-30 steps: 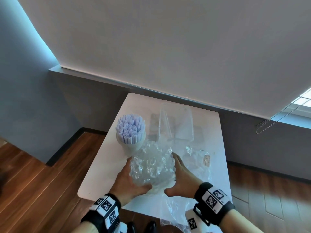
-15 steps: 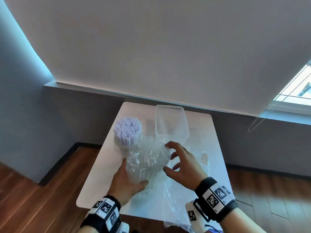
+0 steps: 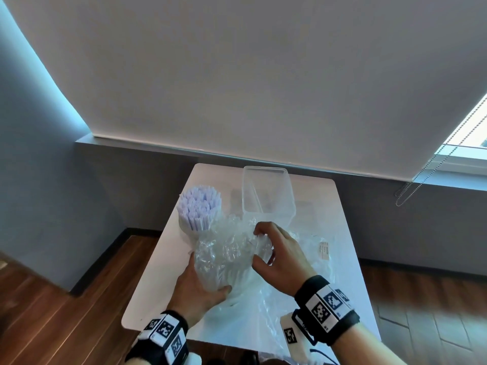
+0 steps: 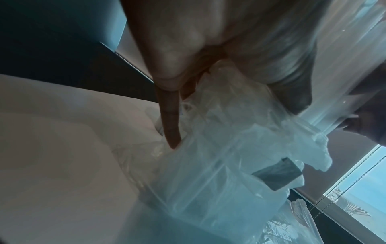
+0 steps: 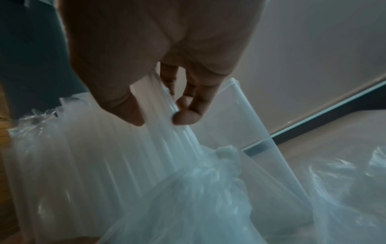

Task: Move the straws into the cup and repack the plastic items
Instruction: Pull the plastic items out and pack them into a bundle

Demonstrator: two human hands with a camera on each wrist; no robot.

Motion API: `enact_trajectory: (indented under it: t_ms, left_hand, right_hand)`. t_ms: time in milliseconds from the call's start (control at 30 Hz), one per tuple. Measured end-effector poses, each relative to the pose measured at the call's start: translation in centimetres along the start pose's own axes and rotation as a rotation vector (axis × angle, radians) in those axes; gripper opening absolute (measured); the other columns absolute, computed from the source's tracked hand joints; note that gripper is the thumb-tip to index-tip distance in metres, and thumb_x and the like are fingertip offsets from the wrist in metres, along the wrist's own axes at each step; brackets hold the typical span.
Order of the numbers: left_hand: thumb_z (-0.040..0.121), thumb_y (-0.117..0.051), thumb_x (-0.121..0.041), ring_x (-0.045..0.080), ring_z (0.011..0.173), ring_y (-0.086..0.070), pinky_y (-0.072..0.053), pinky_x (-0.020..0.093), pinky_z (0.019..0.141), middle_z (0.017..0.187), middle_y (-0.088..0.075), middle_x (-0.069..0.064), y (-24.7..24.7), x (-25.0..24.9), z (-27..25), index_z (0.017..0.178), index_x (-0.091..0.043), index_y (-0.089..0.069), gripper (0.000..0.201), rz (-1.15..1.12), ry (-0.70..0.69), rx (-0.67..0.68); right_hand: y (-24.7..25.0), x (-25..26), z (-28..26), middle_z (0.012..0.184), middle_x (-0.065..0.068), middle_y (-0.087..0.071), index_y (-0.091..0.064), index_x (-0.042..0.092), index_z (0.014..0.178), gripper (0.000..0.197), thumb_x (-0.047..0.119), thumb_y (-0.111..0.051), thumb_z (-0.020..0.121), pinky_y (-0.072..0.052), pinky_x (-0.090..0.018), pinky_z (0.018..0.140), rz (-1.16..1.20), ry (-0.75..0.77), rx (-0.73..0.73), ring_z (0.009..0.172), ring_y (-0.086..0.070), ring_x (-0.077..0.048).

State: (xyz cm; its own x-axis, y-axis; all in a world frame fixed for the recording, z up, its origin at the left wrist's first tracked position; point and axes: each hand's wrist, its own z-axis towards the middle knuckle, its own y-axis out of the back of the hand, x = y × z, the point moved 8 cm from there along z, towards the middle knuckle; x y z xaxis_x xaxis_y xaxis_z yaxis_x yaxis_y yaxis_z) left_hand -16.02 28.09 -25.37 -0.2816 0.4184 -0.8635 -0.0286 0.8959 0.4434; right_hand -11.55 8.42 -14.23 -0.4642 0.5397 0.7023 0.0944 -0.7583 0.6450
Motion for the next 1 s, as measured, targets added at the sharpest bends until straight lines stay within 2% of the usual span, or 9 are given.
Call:
enact_trajectory:
  t_ms: [233,300,400,467,600,700,800,900,1000]
  left_hand:
    - [0.045,-0.086,-0.056,0.013,0.11,-0.06,-0.048,0.028,0.098,0.116,-0.061,-0.014,-0.1,0.1,0.4,0.131,-0.03,-0.045,0.099,0.042,-0.009,-0.004]
    - [0.049,-0.088,-0.052,0.011,0.107,-0.059,-0.046,0.023,0.095,0.113,-0.061,-0.016,-0.1,0.1,0.4,0.13,-0.031,-0.045,0.094,0.047,-0.015,-0.006]
    - [0.046,-0.086,-0.055,0.007,0.104,-0.061,-0.047,0.023,0.093,0.111,-0.063,-0.018,0.0,0.3,0.5,0.128,-0.031,-0.047,0.094,0.031,-0.019,-0.004]
    - [0.046,-0.085,-0.058,0.008,0.106,-0.061,-0.048,0.024,0.094,0.112,-0.064,-0.019,0.0,0.5,0.6,0.128,-0.032,-0.047,0.095,0.045,-0.028,-0.003]
    - [0.044,-0.084,-0.059,0.009,0.105,-0.06,-0.046,0.023,0.093,0.113,-0.062,-0.018,0.0,0.4,0.6,0.129,-0.031,-0.046,0.097,0.048,-0.037,-0.006]
    - [0.045,-0.086,-0.056,0.008,0.103,-0.06,-0.044,0.02,0.09,0.11,-0.062,-0.02,0.1,0.3,0.5,0.128,-0.03,-0.047,0.095,0.031,-0.042,-0.011]
    - [0.045,-0.085,-0.056,0.01,0.105,-0.061,-0.045,0.021,0.091,0.111,-0.063,-0.018,0.2,0.1,0.6,0.128,-0.031,-0.048,0.094,0.028,-0.049,-0.012]
    - [0.047,-0.084,-0.055,0.009,0.106,-0.061,-0.045,0.022,0.092,0.113,-0.062,-0.018,0.1,0.0,0.5,0.129,-0.031,-0.047,0.093,0.02,-0.052,-0.002]
    - [0.049,-0.085,-0.055,0.01,0.108,-0.059,-0.044,0.023,0.095,0.116,-0.061,-0.018,0.1,-0.4,0.4,0.13,-0.032,-0.045,0.093,0.038,-0.079,-0.008]
  right_hand:
    - [1.4,1.1,1.4,0.093,0.014,-0.052,-0.06,0.024,0.097,0.025,0.019,-0.068,0.074,-0.04,-0.012,0.071,-0.047,0.079,0.003,0.082,-0.052,-0.002]
    - [1.2,1.2,1.4,0.097,0.015,-0.054,-0.059,0.023,0.101,0.026,0.019,-0.068,0.077,-0.037,-0.009,0.071,-0.051,0.084,0.019,0.081,-0.051,0.004]
    - [0.6,1.1,1.3,0.101,0.02,-0.056,-0.056,0.03,0.118,0.039,0.021,-0.066,0.081,-0.033,-0.006,0.073,-0.063,0.068,0.084,0.082,-0.048,0.01]
    - [0.6,1.5,1.3,0.1,0.021,-0.054,-0.054,0.034,0.123,0.044,0.019,-0.064,0.083,-0.035,-0.008,0.077,-0.085,0.103,0.101,0.089,-0.048,0.006]
    - [1.2,2.4,1.8,0.104,0.013,-0.057,-0.055,0.034,0.12,0.038,0.016,-0.063,0.087,-0.043,-0.022,0.086,-0.134,0.174,0.067,0.1,-0.055,-0.012]
    - [1.2,2.4,2.1,0.106,0.016,-0.055,-0.054,0.033,0.118,0.033,0.019,-0.061,0.088,-0.041,-0.019,0.086,-0.129,0.16,0.061,0.101,-0.053,-0.007]
    - [0.9,2.0,2.4,0.11,0.016,-0.056,-0.053,0.031,0.116,0.022,0.031,-0.058,0.095,-0.039,-0.015,0.078,-0.128,0.131,0.066,0.093,-0.047,0.004]
    - [1.3,2.2,3.1,0.105,0.013,-0.059,-0.054,0.026,0.112,0.017,0.03,-0.058,0.095,-0.039,-0.019,0.079,-0.156,0.148,0.027,0.094,-0.051,-0.006]
    - [2.8,3.1,3.9,0.099,0.011,-0.062,-0.055,0.022,0.109,0.017,0.021,-0.061,0.093,-0.039,-0.018,0.081,-0.113,0.165,-0.11,0.094,-0.052,-0.013]
